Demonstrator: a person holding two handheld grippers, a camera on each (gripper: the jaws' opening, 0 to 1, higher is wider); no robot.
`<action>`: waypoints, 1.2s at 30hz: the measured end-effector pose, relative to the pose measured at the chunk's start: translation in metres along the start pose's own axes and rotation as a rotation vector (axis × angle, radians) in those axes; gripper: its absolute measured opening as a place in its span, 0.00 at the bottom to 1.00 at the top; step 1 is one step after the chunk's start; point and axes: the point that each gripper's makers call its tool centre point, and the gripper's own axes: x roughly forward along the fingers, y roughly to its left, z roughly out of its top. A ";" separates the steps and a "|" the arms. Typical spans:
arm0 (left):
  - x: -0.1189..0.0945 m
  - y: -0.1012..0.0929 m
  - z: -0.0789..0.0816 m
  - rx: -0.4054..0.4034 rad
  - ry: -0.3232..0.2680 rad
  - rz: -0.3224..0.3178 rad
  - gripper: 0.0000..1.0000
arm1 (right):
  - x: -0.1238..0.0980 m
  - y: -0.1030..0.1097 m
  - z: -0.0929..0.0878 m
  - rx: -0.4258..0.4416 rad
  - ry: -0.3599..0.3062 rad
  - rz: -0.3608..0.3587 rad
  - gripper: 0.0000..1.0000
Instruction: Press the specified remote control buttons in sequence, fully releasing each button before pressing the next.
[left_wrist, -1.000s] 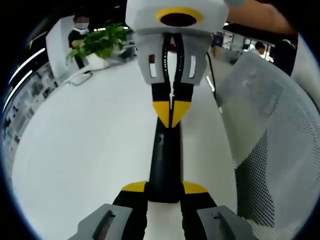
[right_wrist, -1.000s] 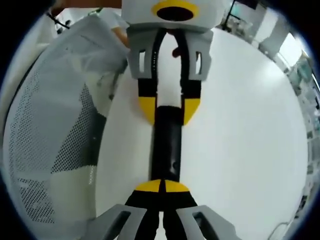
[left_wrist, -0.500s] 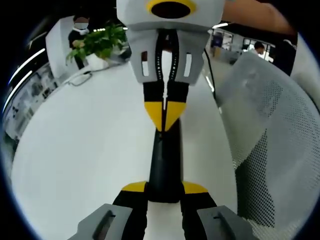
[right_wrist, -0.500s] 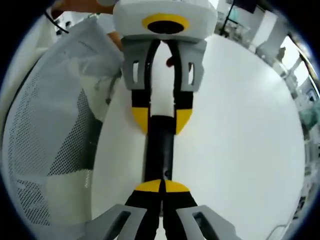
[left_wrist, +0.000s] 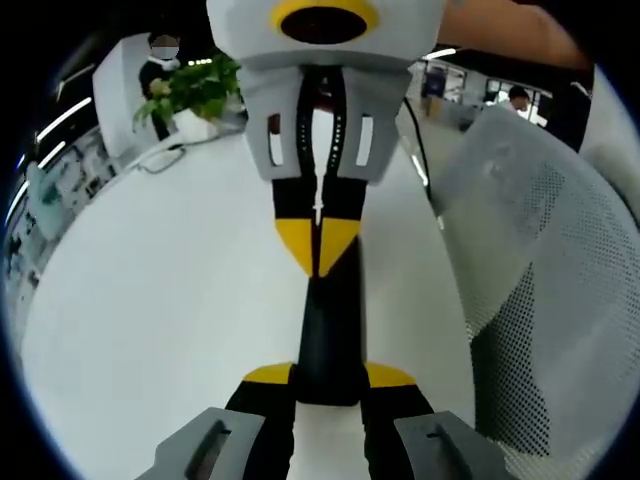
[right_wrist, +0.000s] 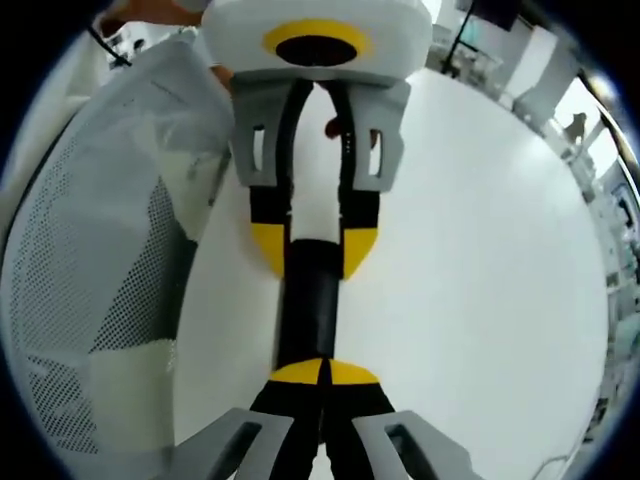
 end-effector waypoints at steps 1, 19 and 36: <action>0.000 0.000 0.000 0.000 -0.001 0.000 0.24 | 0.000 0.000 0.000 0.000 0.001 0.000 0.00; 0.000 0.000 -0.001 -0.001 -0.009 0.002 0.24 | 0.005 -0.002 0.001 -0.028 0.041 0.035 0.00; 0.000 0.000 -0.001 -0.011 -0.020 0.013 0.24 | 0.006 0.000 0.000 -0.092 0.101 0.072 0.00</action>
